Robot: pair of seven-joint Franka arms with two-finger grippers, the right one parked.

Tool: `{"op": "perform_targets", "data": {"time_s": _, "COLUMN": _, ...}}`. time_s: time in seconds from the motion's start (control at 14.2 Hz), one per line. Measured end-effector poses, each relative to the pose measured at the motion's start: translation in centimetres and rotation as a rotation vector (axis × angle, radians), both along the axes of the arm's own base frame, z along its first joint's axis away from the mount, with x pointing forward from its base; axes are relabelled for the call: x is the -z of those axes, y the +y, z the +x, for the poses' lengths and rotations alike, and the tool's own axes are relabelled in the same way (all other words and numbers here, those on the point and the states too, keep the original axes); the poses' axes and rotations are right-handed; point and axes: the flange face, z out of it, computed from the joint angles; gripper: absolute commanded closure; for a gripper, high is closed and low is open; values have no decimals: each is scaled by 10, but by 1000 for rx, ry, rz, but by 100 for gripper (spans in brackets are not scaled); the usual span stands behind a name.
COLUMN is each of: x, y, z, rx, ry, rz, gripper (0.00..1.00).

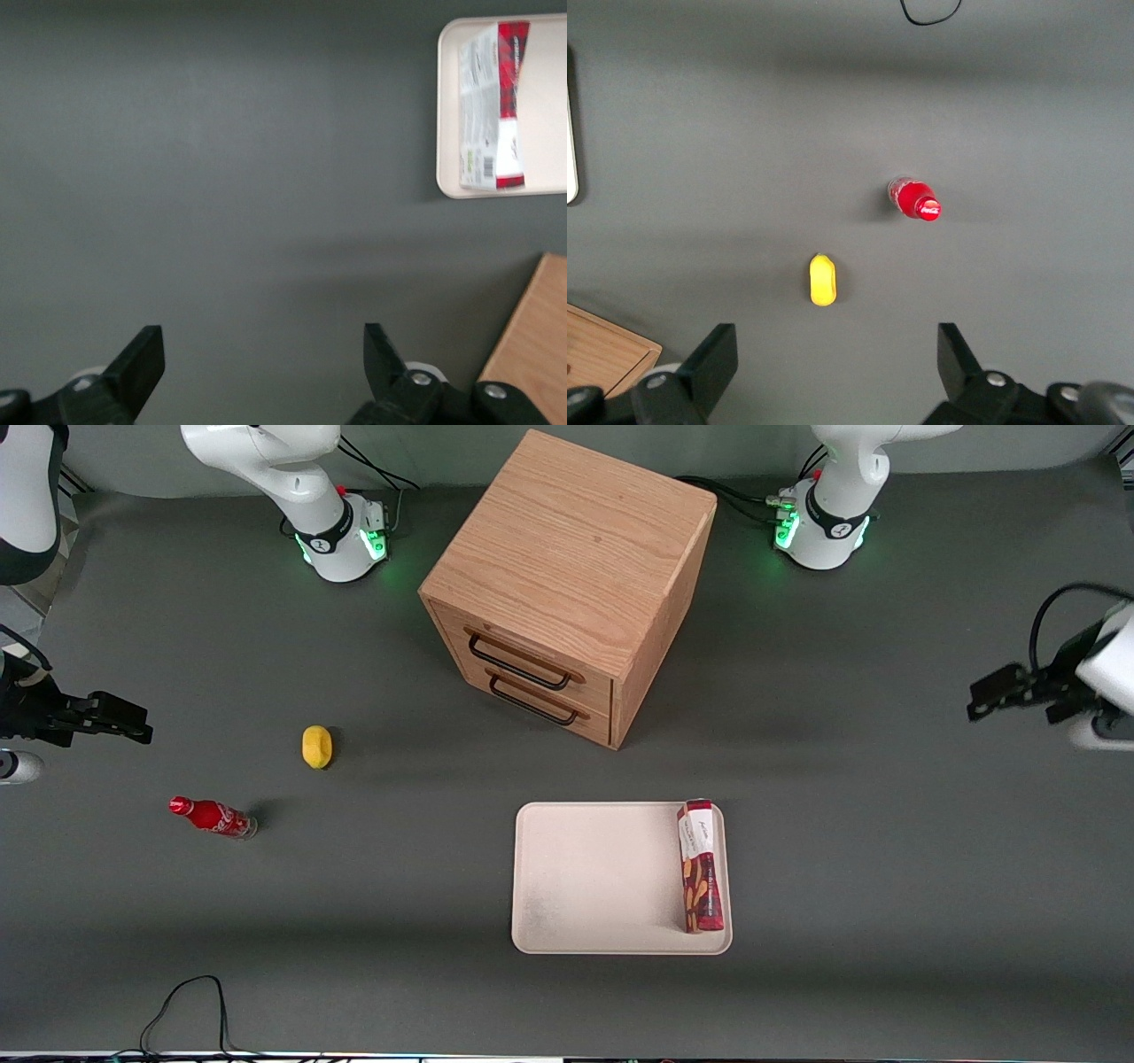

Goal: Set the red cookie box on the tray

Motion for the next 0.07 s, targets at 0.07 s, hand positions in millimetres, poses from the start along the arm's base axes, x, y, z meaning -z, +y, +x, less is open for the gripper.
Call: {"op": "perform_targets", "data": {"time_s": 0.07, "x": -10, "y": -2, "z": -10, "rx": 4, "ry": 4, "rz": 2, "gripper": 0}}
